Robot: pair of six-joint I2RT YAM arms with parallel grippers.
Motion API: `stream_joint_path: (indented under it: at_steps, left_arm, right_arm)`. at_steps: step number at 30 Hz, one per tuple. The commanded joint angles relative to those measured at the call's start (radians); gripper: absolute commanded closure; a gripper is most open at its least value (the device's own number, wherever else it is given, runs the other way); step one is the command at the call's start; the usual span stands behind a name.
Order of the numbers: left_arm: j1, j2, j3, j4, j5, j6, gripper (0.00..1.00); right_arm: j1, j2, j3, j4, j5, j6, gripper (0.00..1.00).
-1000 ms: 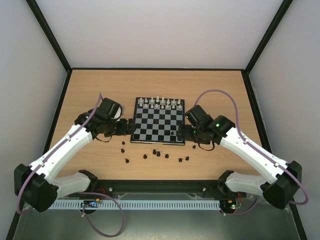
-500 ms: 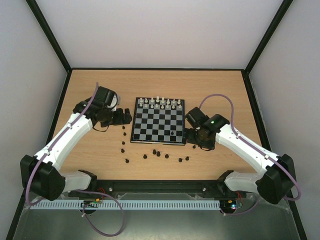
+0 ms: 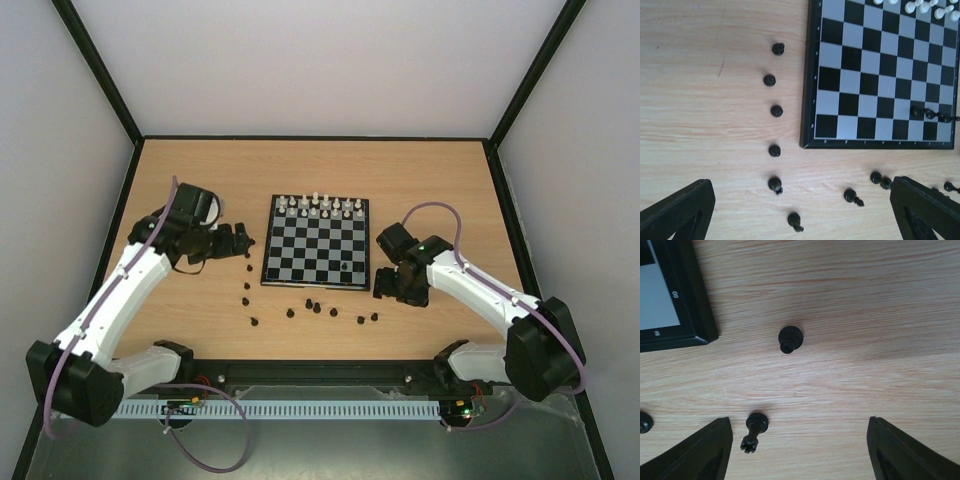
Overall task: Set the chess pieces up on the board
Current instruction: Pick up the chess piece at the center of the board.
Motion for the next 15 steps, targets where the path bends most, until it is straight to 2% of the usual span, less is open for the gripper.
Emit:
stream_joint_path:
  at_steps: [1, 8, 15]
  left_arm:
    - [0.003, -0.082, -0.055, -0.076, 0.003, 0.008, 0.01]
    - [0.003, -0.181, -0.135, -0.071, 0.035, -0.025, 0.01]
    - [0.003, -0.176, -0.123, -0.063, 0.028, -0.024, 0.01]
  right_arm:
    - [-0.01, 0.031, -0.02, 0.038, 0.001, -0.015, 0.28]
    - [-0.02, 0.146, 0.031, 0.076, 0.007, -0.033, 0.42]
    - [-0.024, 0.22, 0.093, 0.084, 0.014, -0.042, 0.58]
